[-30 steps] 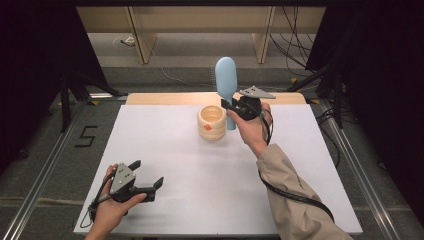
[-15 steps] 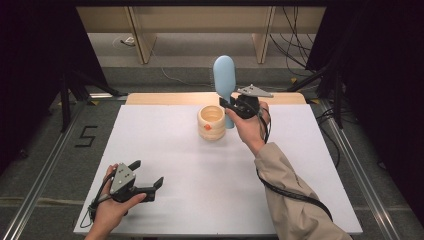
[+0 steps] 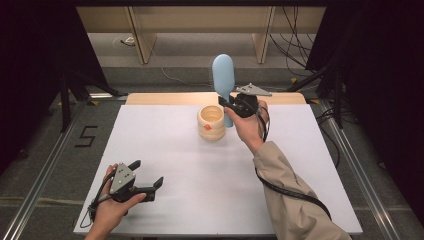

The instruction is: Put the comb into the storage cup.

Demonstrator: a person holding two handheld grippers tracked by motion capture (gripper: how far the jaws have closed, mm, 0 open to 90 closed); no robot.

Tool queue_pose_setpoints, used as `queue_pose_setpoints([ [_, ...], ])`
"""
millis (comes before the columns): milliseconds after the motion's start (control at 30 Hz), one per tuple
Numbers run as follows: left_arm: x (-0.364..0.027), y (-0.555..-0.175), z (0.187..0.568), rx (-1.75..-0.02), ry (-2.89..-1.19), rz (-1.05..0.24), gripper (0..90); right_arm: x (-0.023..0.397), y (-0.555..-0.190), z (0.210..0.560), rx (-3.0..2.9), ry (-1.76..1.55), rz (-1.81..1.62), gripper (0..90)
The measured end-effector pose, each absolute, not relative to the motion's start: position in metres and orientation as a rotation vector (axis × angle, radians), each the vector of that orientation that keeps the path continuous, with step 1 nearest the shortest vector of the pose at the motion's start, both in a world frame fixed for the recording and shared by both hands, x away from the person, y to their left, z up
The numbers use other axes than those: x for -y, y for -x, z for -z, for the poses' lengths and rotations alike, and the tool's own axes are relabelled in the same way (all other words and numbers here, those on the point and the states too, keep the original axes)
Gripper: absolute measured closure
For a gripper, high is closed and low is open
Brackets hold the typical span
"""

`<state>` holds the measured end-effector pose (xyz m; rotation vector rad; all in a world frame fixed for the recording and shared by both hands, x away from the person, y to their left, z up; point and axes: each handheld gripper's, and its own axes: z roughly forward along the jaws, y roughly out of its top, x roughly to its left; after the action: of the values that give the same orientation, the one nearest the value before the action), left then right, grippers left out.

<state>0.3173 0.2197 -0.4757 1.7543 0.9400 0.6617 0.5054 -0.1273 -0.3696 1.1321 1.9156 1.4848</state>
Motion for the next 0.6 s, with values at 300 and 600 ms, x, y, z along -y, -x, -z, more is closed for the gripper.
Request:
queue_pose_setpoints([
  [300, -0.2197, -0.3172, 0.4756, -0.941, -1.753, -0.661, 3.6, 0.1250, -0.5074, 0.3669, -1.907, -1.128, -1.489, 70.3],
  [600, -0.2198, -0.3173, 0.4760, -0.942, -1.753, -0.660, 3.7, 0.1220, -0.5092, 0.3648, -1.904, -1.124, -1.493, 70.2],
])
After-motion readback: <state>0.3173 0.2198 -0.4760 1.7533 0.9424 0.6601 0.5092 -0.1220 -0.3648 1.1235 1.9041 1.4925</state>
